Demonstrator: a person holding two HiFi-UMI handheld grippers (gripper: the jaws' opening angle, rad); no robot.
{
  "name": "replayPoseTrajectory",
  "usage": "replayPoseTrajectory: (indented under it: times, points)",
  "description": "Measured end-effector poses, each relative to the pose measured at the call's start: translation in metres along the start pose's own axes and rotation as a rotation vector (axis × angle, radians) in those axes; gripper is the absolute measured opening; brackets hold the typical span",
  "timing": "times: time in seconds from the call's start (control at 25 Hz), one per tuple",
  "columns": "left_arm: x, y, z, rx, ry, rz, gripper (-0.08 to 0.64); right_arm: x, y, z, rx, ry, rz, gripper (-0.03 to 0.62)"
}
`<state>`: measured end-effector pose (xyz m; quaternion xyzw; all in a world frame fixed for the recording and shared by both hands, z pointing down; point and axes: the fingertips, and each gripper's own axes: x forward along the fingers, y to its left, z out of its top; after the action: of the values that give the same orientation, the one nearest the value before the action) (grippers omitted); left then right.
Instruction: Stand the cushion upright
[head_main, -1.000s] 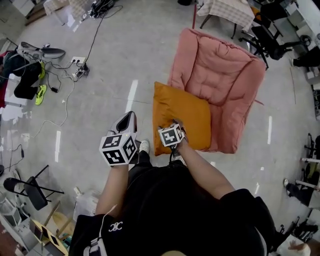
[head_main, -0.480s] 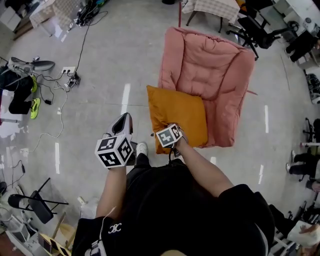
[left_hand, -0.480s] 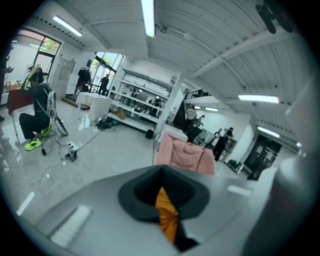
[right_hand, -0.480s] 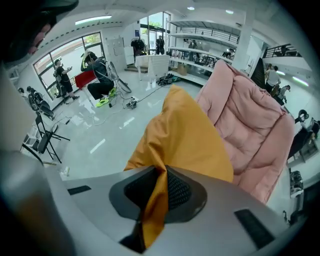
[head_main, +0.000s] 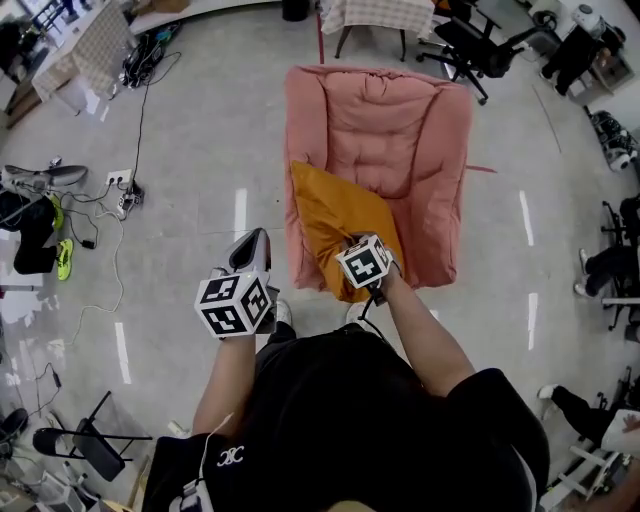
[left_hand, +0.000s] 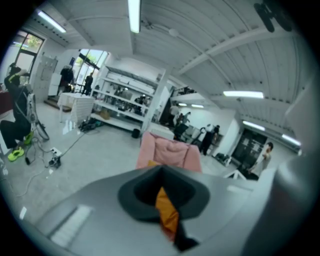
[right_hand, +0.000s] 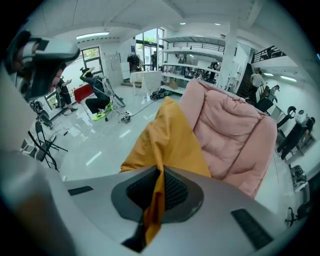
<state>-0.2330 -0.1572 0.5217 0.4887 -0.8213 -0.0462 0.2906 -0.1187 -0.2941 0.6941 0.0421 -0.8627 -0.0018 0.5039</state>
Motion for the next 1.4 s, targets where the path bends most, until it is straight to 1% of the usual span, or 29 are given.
replayPoseTrajectory:
  times: [0.12, 0.2, 0.28, 0.36, 0.44, 0.64, 0.72, 0.8, 0.84, 0.88, 0.92, 1.0, 1.08, 1.16, 1.28, 1.36, 1.4]
  points:
    - [0.010, -0.018, 0.001, 0.017, 0.004, -0.023, -0.002, -0.022, -0.040, 0.005, -0.004, -0.024, -0.024, 0.004]
    - [0.016, -0.030, 0.001, 0.027, 0.005, -0.035, -0.002, -0.037, -0.066, 0.008, -0.039, -0.038, -0.035, 0.003]
    - [0.021, -0.042, 0.002, 0.037, 0.004, -0.045, -0.002, -0.052, -0.089, 0.014, -0.079, -0.068, -0.024, 0.003]
    - [0.026, -0.052, 0.004, 0.044, 0.002, -0.051, -0.002, -0.070, -0.108, 0.017, -0.104, -0.079, 0.014, 0.003]
    - [0.028, -0.061, 0.006, 0.049, -0.005, -0.052, -0.002, -0.091, -0.120, 0.019, -0.140, -0.086, 0.078, 0.003]
    - [0.032, -0.080, 0.005, 0.054, -0.018, -0.036, -0.002, -0.135, -0.135, 0.032, -0.234, -0.157, 0.335, 0.003]
    - [0.033, -0.087, 0.002, 0.057, -0.018, -0.022, -0.002, -0.144, -0.140, 0.034, -0.297, -0.154, 0.416, 0.003]
    - [0.034, -0.090, -0.003, 0.060, -0.018, -0.003, -0.002, -0.147, -0.146, 0.035, -0.370, -0.134, 0.463, 0.003]
    - [0.034, -0.090, -0.006, 0.060, -0.017, 0.007, -0.002, -0.145, -0.152, 0.036, -0.406, -0.122, 0.464, 0.003]
    - [0.034, -0.090, -0.008, 0.059, -0.016, 0.017, -0.002, -0.138, -0.159, 0.038, -0.449, -0.101, 0.438, 0.003]
    - [0.034, -0.089, -0.009, 0.058, -0.015, 0.027, -0.002, -0.126, -0.169, 0.039, -0.503, -0.067, 0.385, 0.003]
    - [0.032, -0.087, -0.011, 0.059, -0.015, 0.046, -0.002, -0.093, -0.192, 0.034, -0.622, 0.032, 0.234, 0.003]
    - [0.029, -0.086, -0.011, 0.065, -0.021, 0.062, -0.002, -0.055, -0.216, 0.028, -0.699, 0.114, 0.097, 0.003]
    - [0.025, -0.084, -0.009, 0.068, -0.030, 0.079, -0.002, -0.028, -0.236, 0.026, -0.714, 0.153, -0.008, 0.003]
    - [0.022, -0.077, -0.006, 0.067, -0.038, 0.101, -0.002, -0.010, -0.263, 0.036, -0.731, 0.184, -0.161, 0.009]
    - [0.022, -0.074, -0.006, 0.067, -0.039, 0.109, -0.002, -0.006, -0.288, 0.049, -0.769, 0.196, -0.304, 0.031]
    - [0.022, -0.073, -0.006, 0.068, -0.039, 0.111, -0.002, -0.007, -0.303, 0.057, -0.783, 0.191, -0.397, 0.068]
